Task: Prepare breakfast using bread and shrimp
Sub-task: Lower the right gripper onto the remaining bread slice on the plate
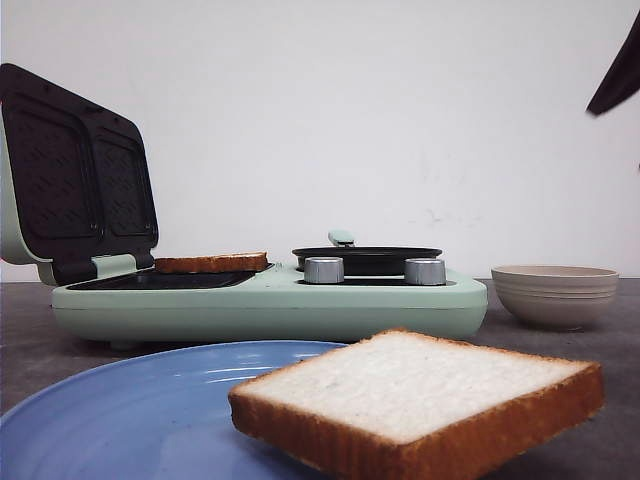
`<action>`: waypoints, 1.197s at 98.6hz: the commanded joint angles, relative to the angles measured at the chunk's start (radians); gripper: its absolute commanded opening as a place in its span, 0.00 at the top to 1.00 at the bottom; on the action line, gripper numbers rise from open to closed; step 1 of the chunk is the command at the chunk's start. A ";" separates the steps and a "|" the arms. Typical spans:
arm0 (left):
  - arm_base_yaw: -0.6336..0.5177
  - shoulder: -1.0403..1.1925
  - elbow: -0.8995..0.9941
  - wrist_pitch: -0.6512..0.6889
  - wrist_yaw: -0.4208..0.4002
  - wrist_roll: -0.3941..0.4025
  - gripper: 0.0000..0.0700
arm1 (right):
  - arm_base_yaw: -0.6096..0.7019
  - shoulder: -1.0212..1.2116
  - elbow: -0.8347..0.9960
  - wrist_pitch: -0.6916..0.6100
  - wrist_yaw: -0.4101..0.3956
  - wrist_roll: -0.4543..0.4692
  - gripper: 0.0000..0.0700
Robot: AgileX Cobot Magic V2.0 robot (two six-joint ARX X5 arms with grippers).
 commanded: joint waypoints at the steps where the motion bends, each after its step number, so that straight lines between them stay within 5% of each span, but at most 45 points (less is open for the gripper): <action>1: -0.005 0.005 -0.002 0.007 0.006 -0.004 0.38 | 0.027 0.009 -0.034 0.049 -0.032 0.085 0.51; 44: -0.005 0.005 -0.019 0.018 0.021 0.000 0.38 | 0.176 0.008 -0.282 0.376 -0.037 0.413 0.42; 118: -0.005 0.005 -0.019 0.021 0.021 0.000 0.38 | 0.282 0.008 -0.364 0.374 0.029 0.481 0.42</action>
